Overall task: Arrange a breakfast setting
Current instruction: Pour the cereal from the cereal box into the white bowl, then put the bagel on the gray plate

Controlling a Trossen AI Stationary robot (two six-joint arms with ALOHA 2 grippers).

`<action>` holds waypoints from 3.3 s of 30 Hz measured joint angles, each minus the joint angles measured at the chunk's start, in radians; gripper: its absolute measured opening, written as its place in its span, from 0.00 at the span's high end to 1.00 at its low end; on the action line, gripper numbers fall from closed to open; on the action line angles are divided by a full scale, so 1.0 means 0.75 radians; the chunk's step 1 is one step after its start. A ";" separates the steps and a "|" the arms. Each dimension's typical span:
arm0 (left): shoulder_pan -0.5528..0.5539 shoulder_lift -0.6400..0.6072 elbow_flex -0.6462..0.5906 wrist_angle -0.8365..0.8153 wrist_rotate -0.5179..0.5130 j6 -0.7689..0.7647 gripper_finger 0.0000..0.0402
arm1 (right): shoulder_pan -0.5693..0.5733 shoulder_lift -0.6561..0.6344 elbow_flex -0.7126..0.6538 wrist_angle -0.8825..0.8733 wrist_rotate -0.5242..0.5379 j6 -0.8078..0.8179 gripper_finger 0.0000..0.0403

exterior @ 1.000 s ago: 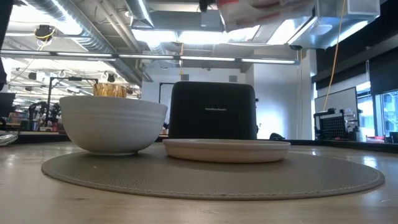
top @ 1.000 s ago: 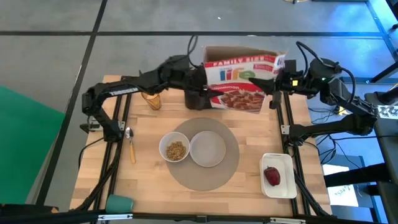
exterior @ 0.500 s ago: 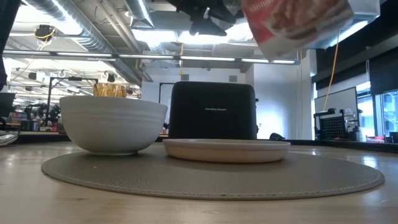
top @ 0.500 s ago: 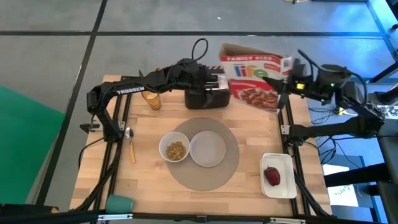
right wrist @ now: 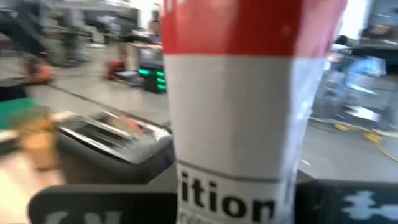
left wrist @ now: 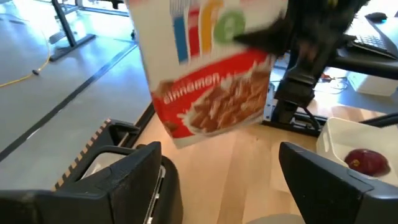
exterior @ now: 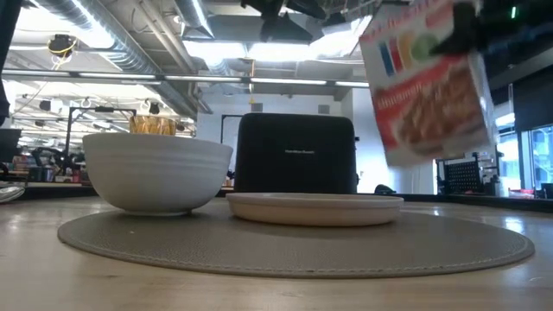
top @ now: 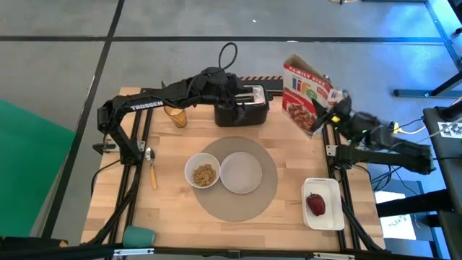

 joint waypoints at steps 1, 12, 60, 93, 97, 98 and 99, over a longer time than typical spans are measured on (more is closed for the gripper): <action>0.000 0.000 0.000 -0.001 -0.005 -0.010 0.20 | -0.001 -0.026 -0.072 0.028 0.041 0.012 0.86; -0.023 0.000 0.000 -0.041 0.014 0.019 0.20 | 0.000 -0.119 -0.486 0.363 0.188 0.050 0.85; -0.227 -0.397 -0.426 -0.269 -0.260 -0.270 0.29 | 0.001 0.700 0.927 -0.108 -0.608 -0.219 0.54; 0.465 0.169 -0.428 0.456 0.351 0.518 0.66 | 0.002 0.987 1.352 -0.882 -0.750 0.329 0.71; 0.459 0.170 -0.428 0.457 0.321 0.562 0.75 | 0.001 0.984 1.352 -0.882 -0.699 0.328 0.73; 0.459 0.170 -0.428 0.455 0.323 0.573 0.78 | 0.001 0.984 1.352 -0.882 -0.690 0.328 0.73; 0.458 0.170 -0.428 0.449 0.328 0.586 0.81 | 0.001 0.984 1.352 -0.882 -0.686 0.328 0.74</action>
